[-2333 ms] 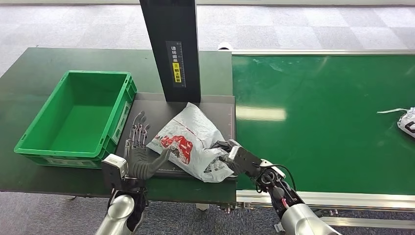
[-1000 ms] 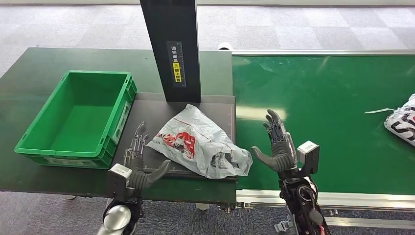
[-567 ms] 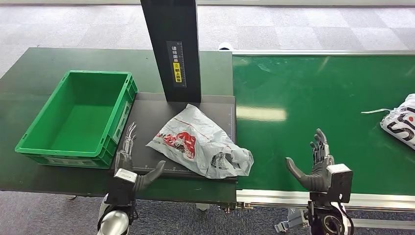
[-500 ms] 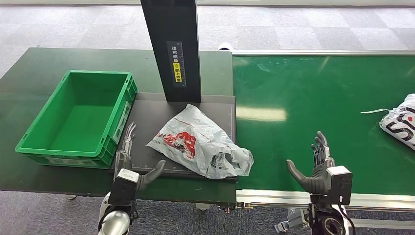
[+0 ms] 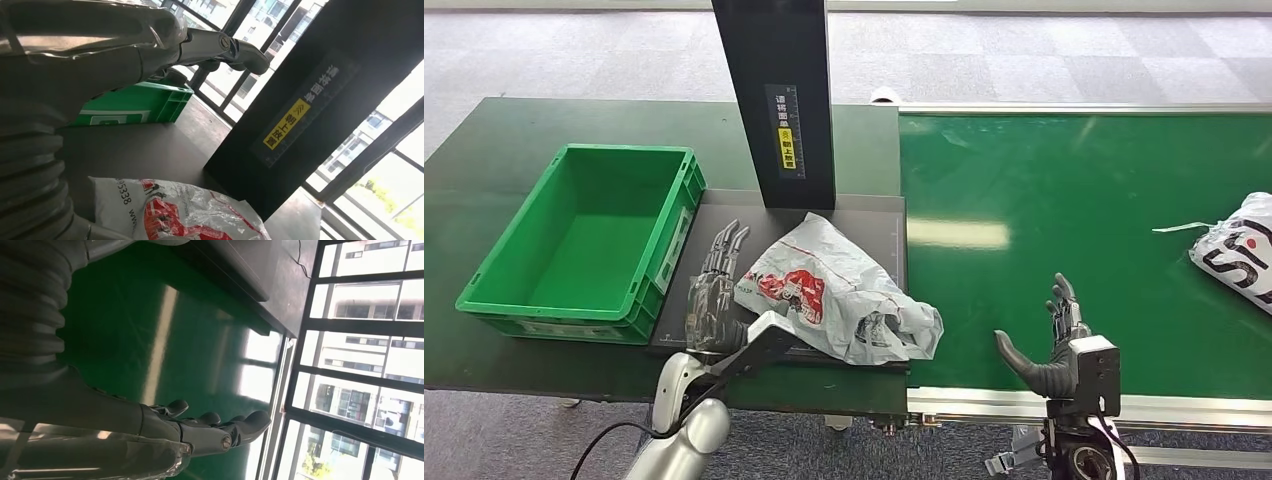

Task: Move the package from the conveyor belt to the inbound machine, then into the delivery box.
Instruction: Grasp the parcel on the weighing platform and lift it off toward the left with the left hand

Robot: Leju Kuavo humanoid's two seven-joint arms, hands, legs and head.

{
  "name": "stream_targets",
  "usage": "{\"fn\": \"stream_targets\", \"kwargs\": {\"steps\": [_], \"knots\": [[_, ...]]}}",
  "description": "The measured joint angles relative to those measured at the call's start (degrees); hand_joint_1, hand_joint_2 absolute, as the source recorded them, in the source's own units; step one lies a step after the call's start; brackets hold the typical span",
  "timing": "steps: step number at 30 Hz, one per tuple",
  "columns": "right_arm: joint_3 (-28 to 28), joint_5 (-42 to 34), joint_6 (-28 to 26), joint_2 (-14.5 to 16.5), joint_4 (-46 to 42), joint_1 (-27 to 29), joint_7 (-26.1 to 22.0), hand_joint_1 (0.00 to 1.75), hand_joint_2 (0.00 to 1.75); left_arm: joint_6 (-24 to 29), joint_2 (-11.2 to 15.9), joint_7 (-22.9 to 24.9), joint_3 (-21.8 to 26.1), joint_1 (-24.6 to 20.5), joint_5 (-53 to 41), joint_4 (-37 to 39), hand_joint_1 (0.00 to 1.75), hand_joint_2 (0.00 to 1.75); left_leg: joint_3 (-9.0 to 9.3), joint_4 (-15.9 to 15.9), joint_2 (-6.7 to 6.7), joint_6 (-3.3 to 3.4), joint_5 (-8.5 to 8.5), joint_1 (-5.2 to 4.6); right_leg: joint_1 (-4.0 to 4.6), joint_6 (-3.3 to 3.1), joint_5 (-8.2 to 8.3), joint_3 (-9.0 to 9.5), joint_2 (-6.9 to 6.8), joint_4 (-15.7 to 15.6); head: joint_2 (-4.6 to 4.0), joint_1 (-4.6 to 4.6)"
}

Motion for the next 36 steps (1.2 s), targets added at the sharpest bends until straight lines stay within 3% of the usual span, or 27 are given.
{"fn": "stream_targets", "kwargs": {"steps": [5,9,13,18,22,29,31,33,36], "knots": [[0.04,0.08,0.13,0.26,0.05,-0.07,0.05,0.00,1.75,-0.71,-0.28,1.09,-0.46,-1.64,-1.82,2.51,0.00,1.75,0.03,0.00,0.04,0.00,0.00,0.00,0.00,0.00,0.00,-0.01,0.03,0.00,0.00,-0.04],[0.01,0.20,0.80,0.58,0.35,-0.09,0.18,0.00,1.75,-13.18,-2.34,-3.80,-0.85,-8.34,6.27,14.77,0.00,1.75,-0.03,0.01,0.02,0.03,0.02,0.00,0.00,0.01,0.01,-0.02,0.01,0.00,-0.01,-0.01],[-0.01,0.44,1.10,0.63,0.54,-0.23,0.18,0.00,1.75,-19.29,-3.14,-5.97,-1.40,-9.42,9.89,18.12,0.00,1.75,-0.04,0.01,0.02,0.03,0.01,0.00,0.00,0.01,0.01,-0.04,0.03,0.00,-0.01,-0.01],[-0.01,0.88,1.10,0.63,1.03,-0.61,0.15,0.00,1.75,-22.77,-3.27,-6.80,-2.80,-9.76,11.03,19.74,0.01,1.75,-0.05,0.00,0.02,0.03,0.01,0.00,0.00,0.01,0.01,-0.02,0.02,0.00,-0.01,-0.01],[-0.01,1.08,1.03,0.64,1.15,-0.72,0.12,0.00,1.75,-23.94,-3.30,-8.41,-3.36,-9.46,13.56,19.67,0.37,1.75,-0.05,0.00,0.01,0.03,0.01,0.00,0.00,0.01,0.01,-0.01,0.01,0.01,-0.01,-0.01],[-0.05,1.10,0.82,0.73,1.16,-0.89,0.12,0.00,1.75,-24.03,-3.30,-10.08,-3.45,-8.48,16.44,17.53,0.37,1.75,-0.06,0.00,0.01,0.03,0.01,0.00,0.00,0.01,0.01,-0.02,0.01,0.01,-0.01,-0.01],[-0.05,1.10,0.82,0.74,1.16,-0.89,0.11,0.00,1.75,-24.03,-3.30,-10.10,-3.45,-8.33,16.49,17.20,0.91,1.75,-0.06,0.00,0.01,0.03,0.01,0.00,0.00,0.01,0.01,-0.02,0.02,0.00,-0.01,0.00],[-0.07,1.10,0.81,0.75,1.16,-0.90,0.11,0.00,1.75,-24.03,-3.30,-10.21,-3.45,-8.21,16.61,16.93,1.56,1.75,-0.06,0.00,0.01,0.03,0.01,0.00,0.00,0.01,0.01,-0.02,0.02,0.00,-0.01,-0.01],[-0.08,1.10,0.71,0.76,1.16,-0.89,0.11,0.00,1.75,-24.23,-3.30,-11.47,-3.45,-7.88,18.46,16.14,1.73,1.75,-0.06,0.00,0.01,0.03,0.01,0.00,0.00,0.01,0.01,-0.02,0.02,0.01,-0.01,-0.01]]}}
